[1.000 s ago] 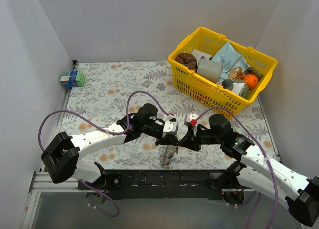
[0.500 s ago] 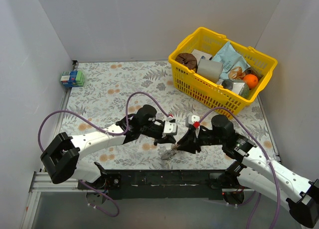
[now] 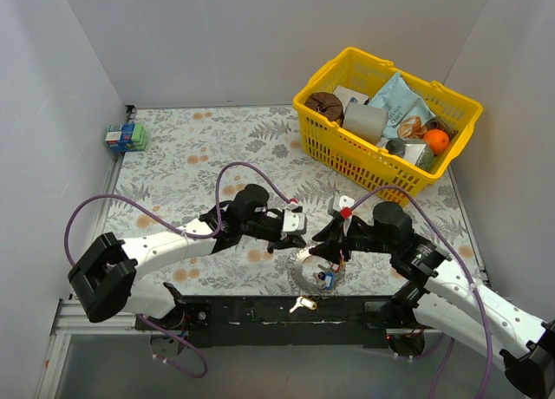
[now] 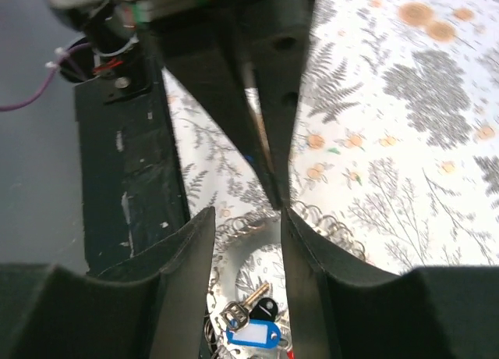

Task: Put the keys on the keyring

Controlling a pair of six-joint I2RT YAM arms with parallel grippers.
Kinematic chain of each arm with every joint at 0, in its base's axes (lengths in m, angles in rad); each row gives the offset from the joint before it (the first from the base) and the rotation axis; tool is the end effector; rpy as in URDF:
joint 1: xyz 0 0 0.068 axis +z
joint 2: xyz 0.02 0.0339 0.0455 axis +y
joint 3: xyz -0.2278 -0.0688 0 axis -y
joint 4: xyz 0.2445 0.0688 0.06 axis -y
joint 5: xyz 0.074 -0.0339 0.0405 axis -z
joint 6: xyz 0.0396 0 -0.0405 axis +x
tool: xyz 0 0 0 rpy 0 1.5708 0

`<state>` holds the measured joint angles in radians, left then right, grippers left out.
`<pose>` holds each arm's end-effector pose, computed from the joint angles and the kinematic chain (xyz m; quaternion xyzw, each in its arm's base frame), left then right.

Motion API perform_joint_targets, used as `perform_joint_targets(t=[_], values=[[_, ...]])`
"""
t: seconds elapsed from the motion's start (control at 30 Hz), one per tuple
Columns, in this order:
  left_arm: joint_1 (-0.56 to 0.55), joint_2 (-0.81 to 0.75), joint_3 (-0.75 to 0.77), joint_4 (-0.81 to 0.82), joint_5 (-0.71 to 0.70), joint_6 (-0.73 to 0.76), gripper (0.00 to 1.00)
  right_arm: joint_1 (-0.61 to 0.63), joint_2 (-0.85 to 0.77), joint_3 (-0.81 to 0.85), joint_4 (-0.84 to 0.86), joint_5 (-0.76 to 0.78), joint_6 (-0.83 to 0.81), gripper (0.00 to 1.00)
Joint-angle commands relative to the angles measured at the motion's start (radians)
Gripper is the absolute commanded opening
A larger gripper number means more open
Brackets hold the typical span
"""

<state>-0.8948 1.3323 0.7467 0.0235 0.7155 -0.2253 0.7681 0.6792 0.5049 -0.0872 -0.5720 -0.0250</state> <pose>0.1618 -0.2433 0.1944 0.4292 0.7189 -0.5002 0.2206 0.1272 0.1527 0.2455 -0.4524 0.6356 0.4206 0.4630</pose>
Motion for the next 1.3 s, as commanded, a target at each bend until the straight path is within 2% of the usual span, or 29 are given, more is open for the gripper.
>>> perform_joint_targets(t=[0.0,0.07,0.13,0.17,0.23,0.27,0.37,0.4,0.47,0.5,0.57,0.6,0.63,0.7,0.9,1.27], values=[[0.004,-0.001,0.008,0.033,0.028,-0.029,0.0,0.003,-0.046,-0.002,-0.037,0.23,0.08,0.49],[0.004,0.025,0.008,0.059,0.047,-0.06,0.0,0.003,-0.078,-0.019,-0.048,0.343,0.118,0.53],[0.002,0.056,0.006,0.088,0.055,-0.075,0.06,0.003,-0.093,-0.031,-0.055,0.432,0.172,0.56],[0.002,0.064,-0.012,0.104,0.056,-0.094,0.15,0.003,-0.105,-0.037,-0.072,0.463,0.197,0.56],[0.0,0.079,-0.03,0.157,0.052,-0.114,0.22,0.003,-0.115,-0.051,-0.083,0.556,0.279,0.59],[-0.001,0.085,-0.052,0.18,0.044,-0.144,0.31,0.003,-0.118,-0.069,-0.097,0.567,0.305,0.6],[-0.003,0.12,-0.052,0.214,0.01,-0.21,0.46,0.003,-0.107,-0.104,-0.12,0.632,0.394,0.63],[-0.003,0.129,-0.049,0.214,0.001,-0.219,0.48,0.003,-0.104,-0.117,-0.126,0.639,0.419,0.67],[-0.003,0.151,-0.046,0.219,-0.013,-0.242,0.54,0.003,-0.098,-0.137,-0.132,0.635,0.46,0.67],[-0.003,0.157,-0.049,0.223,-0.027,-0.27,0.69,0.003,-0.096,-0.156,-0.135,0.638,0.476,0.68],[-0.003,0.172,-0.047,0.234,-0.031,-0.296,0.79,0.003,-0.092,-0.175,-0.144,0.636,0.522,0.68],[-0.004,0.18,-0.049,0.234,-0.033,-0.316,0.91,0.003,-0.092,-0.19,-0.149,0.641,0.539,0.7],[-0.003,0.186,-0.052,0.243,-0.037,-0.325,0.97,0.003,-0.089,-0.198,-0.167,0.644,0.557,0.7],[-0.004,0.211,-0.055,0.253,-0.04,-0.341,0.98,0.003,-0.081,-0.215,-0.181,0.658,0.609,0.74],[-0.004,0.289,-0.038,0.276,-0.073,-0.399,0.98,0.003,-0.024,-0.261,-0.227,0.657,0.704,0.75],[-0.007,0.323,-0.044,0.256,-0.264,-0.401,0.98,0.003,0.089,-0.304,-0.088,0.583,0.698,0.74]])
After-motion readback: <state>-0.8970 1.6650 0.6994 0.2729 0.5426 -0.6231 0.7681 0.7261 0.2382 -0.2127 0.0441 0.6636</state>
